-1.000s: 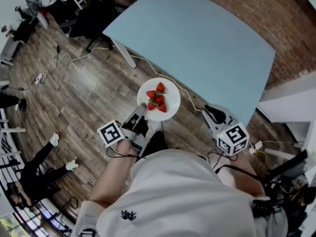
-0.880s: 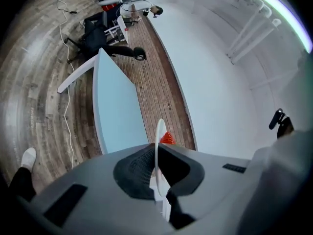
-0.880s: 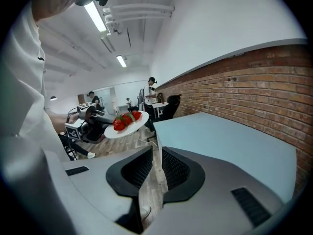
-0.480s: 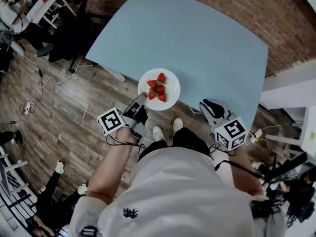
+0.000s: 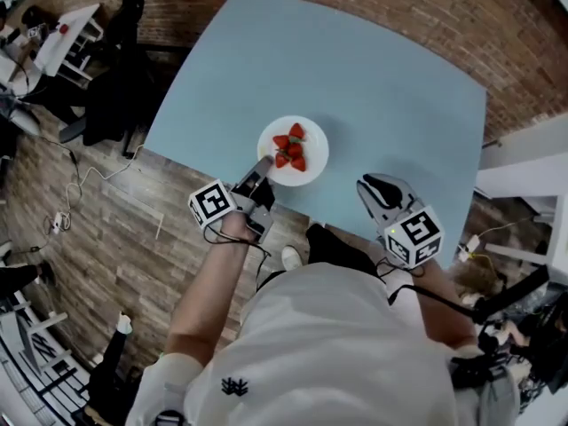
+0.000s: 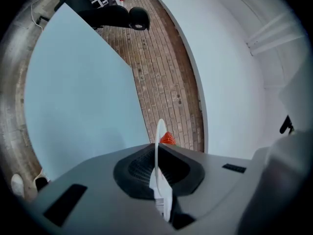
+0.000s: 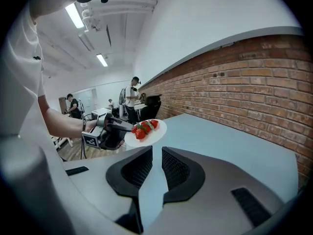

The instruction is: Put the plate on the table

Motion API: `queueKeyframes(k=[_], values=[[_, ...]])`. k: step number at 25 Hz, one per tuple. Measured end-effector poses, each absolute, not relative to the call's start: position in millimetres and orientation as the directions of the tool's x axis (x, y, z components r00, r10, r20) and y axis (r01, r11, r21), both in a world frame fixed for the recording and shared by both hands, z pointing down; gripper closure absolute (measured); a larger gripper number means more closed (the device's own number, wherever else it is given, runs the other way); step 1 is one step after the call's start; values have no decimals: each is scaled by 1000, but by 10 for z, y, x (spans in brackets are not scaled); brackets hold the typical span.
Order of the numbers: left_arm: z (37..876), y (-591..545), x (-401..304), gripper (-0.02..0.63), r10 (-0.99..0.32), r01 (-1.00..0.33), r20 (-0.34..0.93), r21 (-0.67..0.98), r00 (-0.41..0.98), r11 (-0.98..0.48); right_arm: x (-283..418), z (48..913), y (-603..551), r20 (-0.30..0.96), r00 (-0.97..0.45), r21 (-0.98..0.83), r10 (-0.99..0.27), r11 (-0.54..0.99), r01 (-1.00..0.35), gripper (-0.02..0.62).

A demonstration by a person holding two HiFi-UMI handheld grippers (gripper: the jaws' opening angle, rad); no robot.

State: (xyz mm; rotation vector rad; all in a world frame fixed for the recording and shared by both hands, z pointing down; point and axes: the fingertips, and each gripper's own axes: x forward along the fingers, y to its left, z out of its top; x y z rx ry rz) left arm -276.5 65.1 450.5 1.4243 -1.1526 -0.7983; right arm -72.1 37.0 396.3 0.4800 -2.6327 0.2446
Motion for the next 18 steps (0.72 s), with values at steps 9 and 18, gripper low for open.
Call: queueKeyframes(k=[9, 18], values=[[4912, -953, -2445, 595, -906, -233, 167, 969, 388, 78, -517, 4303, -816, 494, -812, -146, -312, 890, -431, 532], [5438, -2067, -2203, 595, -861, -255, 239, 958, 449, 133, -44, 4754, -1707, 529, -756, -197, -385, 811, -551, 532]])
